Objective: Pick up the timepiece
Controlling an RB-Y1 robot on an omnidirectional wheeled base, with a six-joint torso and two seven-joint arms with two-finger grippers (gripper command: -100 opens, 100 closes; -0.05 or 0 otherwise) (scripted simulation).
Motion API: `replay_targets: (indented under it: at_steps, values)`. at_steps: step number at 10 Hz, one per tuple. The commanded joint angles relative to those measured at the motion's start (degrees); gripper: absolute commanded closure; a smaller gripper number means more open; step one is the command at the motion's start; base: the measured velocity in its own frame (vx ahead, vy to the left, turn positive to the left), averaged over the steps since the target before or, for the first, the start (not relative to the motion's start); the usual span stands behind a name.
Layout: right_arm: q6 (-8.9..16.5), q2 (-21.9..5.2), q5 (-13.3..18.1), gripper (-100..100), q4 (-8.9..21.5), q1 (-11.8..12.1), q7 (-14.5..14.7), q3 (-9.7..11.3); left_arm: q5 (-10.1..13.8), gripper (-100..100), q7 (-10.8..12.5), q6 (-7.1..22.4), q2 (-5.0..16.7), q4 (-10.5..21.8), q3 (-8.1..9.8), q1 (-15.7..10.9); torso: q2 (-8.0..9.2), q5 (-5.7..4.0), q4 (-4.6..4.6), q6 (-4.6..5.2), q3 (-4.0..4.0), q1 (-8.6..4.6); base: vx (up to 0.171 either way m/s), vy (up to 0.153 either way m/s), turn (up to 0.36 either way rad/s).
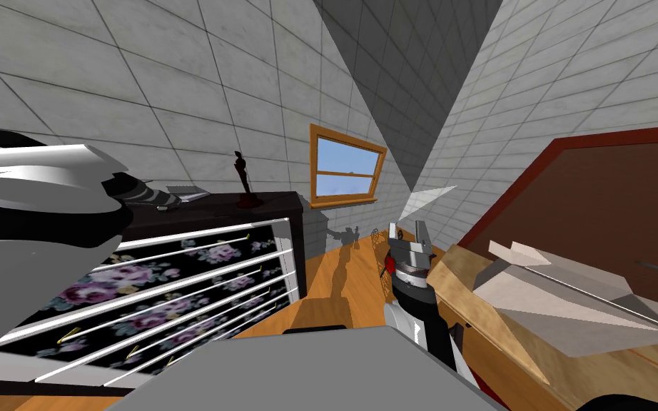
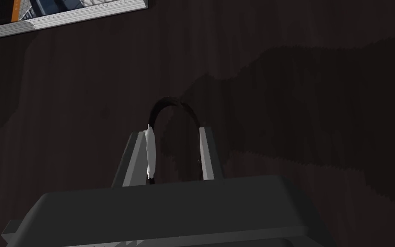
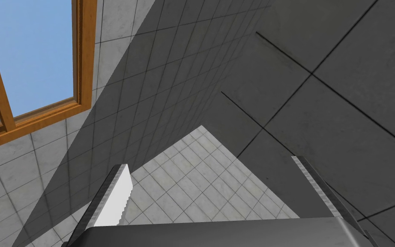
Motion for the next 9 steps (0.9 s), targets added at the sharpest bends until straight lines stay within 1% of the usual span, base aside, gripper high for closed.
replay_targets:
  at_steps: [1,3,4,5,6,7,8,9]
  values:
    - [0.0,0.0,0.0,0,0.0,0.0,0.0,0.0,0.0,100,0.0,0.0,0.0,0.0,0.00,0.0,0.00,0.00,0.00,0.00,0.00,0.00,0.002,0.006,0.026]
    - [0.0,0.0,0.0,0,0.0,0.0,0.0,0.0,0.0,100,0.0,-0.2,0.2,-0.1,-0.03,-0.1,-0.07,0.08,-0.10,0.11,-0.09,-0.10,0.000,0.003,-0.001]
    - [0.0,0.0,0.0,0,0.0,0.0,0.0,0.0,0.0,0,0.0,-0.1,0.2,-0.1,-0.04,-0.1,-0.09,0.09,-0.11,0.10,-0.10,-0.10,0.000,0.000,0.000]
    - [0.0,0.0,0.0,0,0.0,0.0,0.0,0.0,-0.1,100,0.6,0.1,-2.2,-0.3,-0.83,-0.9,-0.09,0.09,-0.11,0.10,-0.10,-0.10,0.000,0.018,0.174]
    - [0.0,0.0,0.0,0,0.0,0.0,0.0,0.0,-0.1,100,0.6,0.1,-2.2,-0.3,-0.83,-0.9,-0.09,0.10,-0.11,0.04,-0.10,-0.04,0.005,0.016,0.139]
    - [0.0,0.0,0.0,0,0.0,0.0,0.0,0.0,-0.2,100,1.2,0.4,-4.6,-1.1,-1.66,-1.9,-0.10,0.12,-0.12,0.06,-0.11,-0.03,0.009,0.025,0.191]
    - [0.0,0.0,0.0,0,0.0,0.0,0.0,0.0,-0.2,100,1.2,0.4,-4.6,-1.8,-1.66,-1.9,-0.10,0.17,-0.14,0.02,-0.12,-0.01,0.009,0.017,0.107]
    - [0.0,0.0,0.0,0,0.0,0.0,0.0,0.0,-0.2,100,1.2,0.4,-4.6,-1.1,-1.66,-1.9,-0.08,0.18,-0.14,0.02,-0.11,0.01,0.003,0.006,0.021]
